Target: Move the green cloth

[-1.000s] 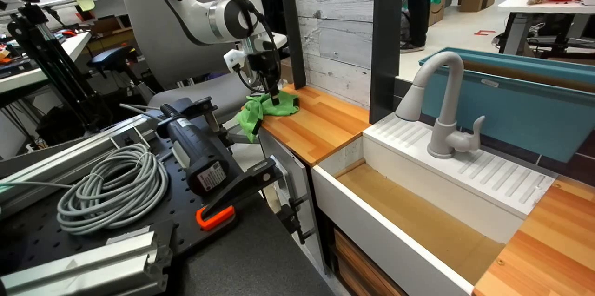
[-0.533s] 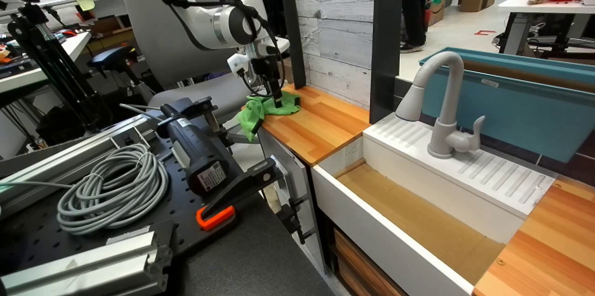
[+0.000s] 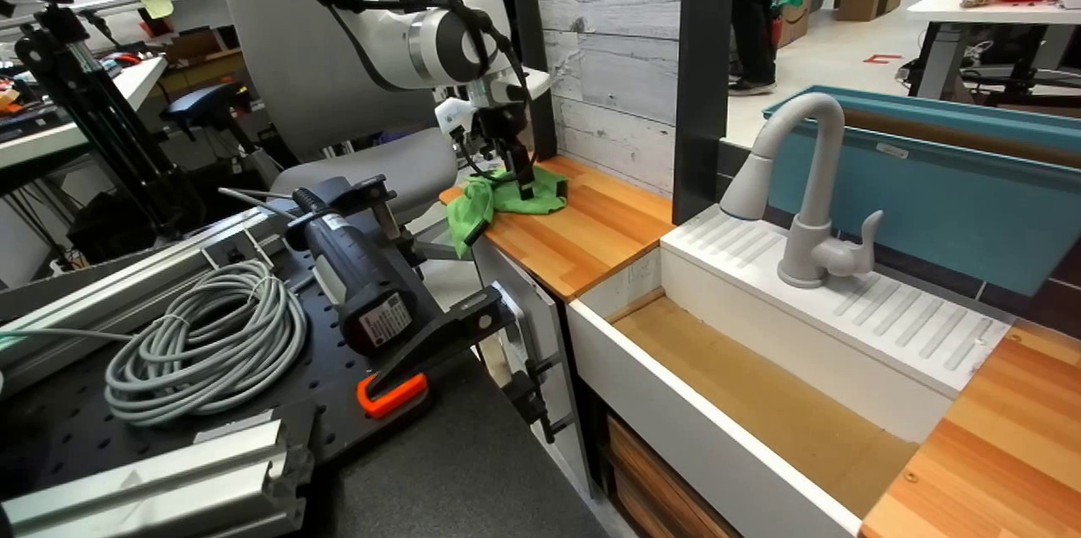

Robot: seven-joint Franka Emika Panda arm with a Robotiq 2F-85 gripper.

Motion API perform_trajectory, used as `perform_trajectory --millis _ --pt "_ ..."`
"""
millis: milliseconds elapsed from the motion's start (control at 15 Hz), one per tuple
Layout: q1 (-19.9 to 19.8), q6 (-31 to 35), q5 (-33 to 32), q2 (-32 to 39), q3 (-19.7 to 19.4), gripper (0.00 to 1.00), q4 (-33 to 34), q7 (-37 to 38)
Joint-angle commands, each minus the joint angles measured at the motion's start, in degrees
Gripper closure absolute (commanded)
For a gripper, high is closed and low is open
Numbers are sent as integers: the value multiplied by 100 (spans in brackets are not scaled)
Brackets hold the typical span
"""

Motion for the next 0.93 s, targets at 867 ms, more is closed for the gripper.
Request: perform_trajectory --millis 867 --pt "-926 1114 812 -638 -592 0 -1955 12"
